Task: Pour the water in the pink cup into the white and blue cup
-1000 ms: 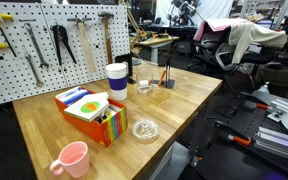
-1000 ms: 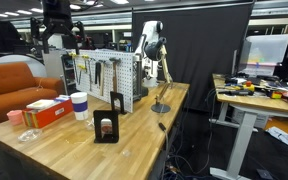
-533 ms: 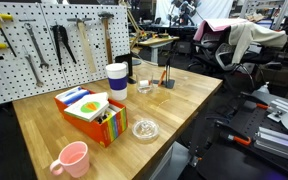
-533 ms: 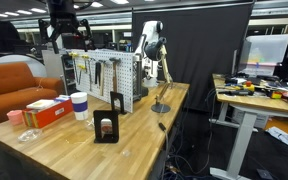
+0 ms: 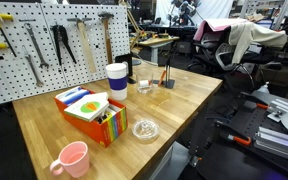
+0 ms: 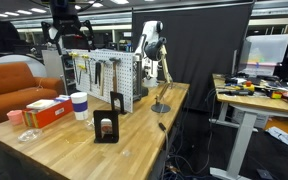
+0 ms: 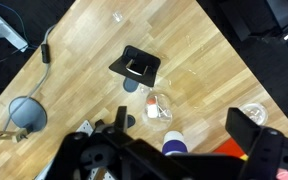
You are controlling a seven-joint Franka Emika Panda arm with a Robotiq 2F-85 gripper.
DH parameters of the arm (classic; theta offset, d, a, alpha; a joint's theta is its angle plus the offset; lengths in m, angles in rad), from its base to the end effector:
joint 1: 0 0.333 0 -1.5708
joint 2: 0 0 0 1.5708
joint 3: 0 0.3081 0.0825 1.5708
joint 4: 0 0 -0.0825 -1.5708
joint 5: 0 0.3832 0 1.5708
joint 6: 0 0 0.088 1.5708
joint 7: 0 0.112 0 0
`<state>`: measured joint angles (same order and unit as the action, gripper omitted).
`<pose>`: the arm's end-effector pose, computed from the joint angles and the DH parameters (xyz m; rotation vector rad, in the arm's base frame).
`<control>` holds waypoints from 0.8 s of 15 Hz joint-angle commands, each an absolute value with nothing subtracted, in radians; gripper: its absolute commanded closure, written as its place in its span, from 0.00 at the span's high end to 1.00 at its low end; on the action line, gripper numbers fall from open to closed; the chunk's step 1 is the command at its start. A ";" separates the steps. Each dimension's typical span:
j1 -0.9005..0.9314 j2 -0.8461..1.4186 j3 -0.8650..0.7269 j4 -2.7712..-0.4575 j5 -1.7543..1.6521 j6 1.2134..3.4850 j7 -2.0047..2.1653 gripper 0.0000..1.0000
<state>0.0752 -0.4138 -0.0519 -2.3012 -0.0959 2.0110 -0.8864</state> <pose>0.4429 0.0025 0.5070 2.6917 1.3814 0.1268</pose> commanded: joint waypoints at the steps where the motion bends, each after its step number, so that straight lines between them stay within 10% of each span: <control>1: 0.097 -0.414 -0.077 -2.310 -0.105 2.052 -1.018 1.00; 12: 0.049 -0.427 -0.015 -2.316 -0.165 2.033 -0.785 1.00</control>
<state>0.0761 -0.4150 -0.0521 -2.3058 -0.1308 2.0255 -0.9442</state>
